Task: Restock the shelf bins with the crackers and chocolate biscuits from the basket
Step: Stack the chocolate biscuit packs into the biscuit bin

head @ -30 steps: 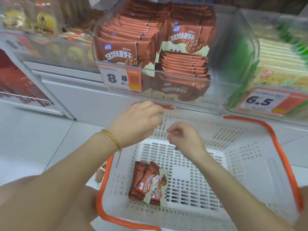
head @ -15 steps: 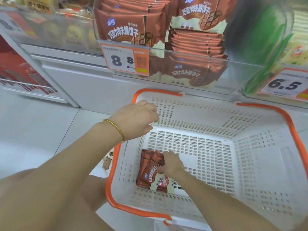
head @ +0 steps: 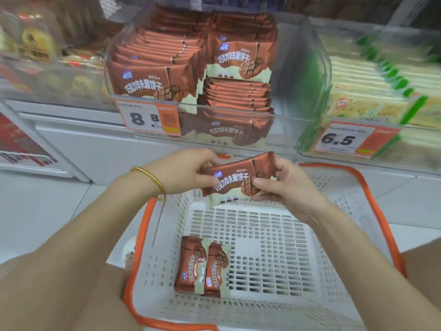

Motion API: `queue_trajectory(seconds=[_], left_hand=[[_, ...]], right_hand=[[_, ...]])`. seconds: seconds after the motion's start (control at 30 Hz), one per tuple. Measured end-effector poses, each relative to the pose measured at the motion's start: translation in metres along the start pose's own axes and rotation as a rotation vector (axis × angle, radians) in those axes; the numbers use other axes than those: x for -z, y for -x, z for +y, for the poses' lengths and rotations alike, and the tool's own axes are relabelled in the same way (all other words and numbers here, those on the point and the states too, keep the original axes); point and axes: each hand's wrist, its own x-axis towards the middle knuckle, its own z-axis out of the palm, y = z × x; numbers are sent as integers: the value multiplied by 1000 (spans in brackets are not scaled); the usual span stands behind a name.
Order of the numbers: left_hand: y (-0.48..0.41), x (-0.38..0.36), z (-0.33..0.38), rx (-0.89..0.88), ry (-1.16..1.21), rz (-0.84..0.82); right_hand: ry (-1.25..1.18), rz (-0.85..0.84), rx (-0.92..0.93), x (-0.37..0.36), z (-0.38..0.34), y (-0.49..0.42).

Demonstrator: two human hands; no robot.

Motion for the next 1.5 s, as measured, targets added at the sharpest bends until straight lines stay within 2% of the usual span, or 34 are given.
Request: queue_trajectory(seconds=[0.13, 0.23, 0.3, 0.37, 0.43, 0.57, 0.77, 1.1, 1.17, 1.23, 1.33, 1.4, 1.43, 1.5], left_hand=[[-1, 26, 18, -184, 64, 289], [-3, 45, 25, -269, 171, 692], [-7, 54, 23, -288, 38, 935], [-11, 55, 17, -267, -203, 1011], [-15, 47, 9, -256, -346, 963], [-23, 32, 0, -243, -486, 890], [-26, 31, -4, -275, -496, 917], [-23, 31, -2, -301, -455, 954], [-18, 31, -1, -342, -472, 984], [-12, 27, 1, -414, -502, 1044], [-1, 13, 2, -501, -531, 1066], [4, -3, -4, -485, -556, 934], [4, -12, -11, -459, -559, 832], [5, -30, -26, -397, -560, 625]], right_hand=[[-16, 44, 161, -2, -50, 13], [-57, 122, 301, -5, -89, 6], [-7, 257, 409, -8, -111, -9], [117, 418, 483, -13, -126, -33], [167, 471, 471, -17, -134, -61], [167, 479, 381, -19, -131, -106], [635, 754, 335, -6, -130, -128], [650, 785, 282, -14, -131, -134], [674, 797, 318, -14, -133, -124], [709, 808, 438, -18, -134, -104], [617, 748, 757, -35, -117, -53], [542, 640, 842, -50, -79, -23], [563, 576, 786, -56, -50, -14], [705, 383, 517, -68, 19, -10]])
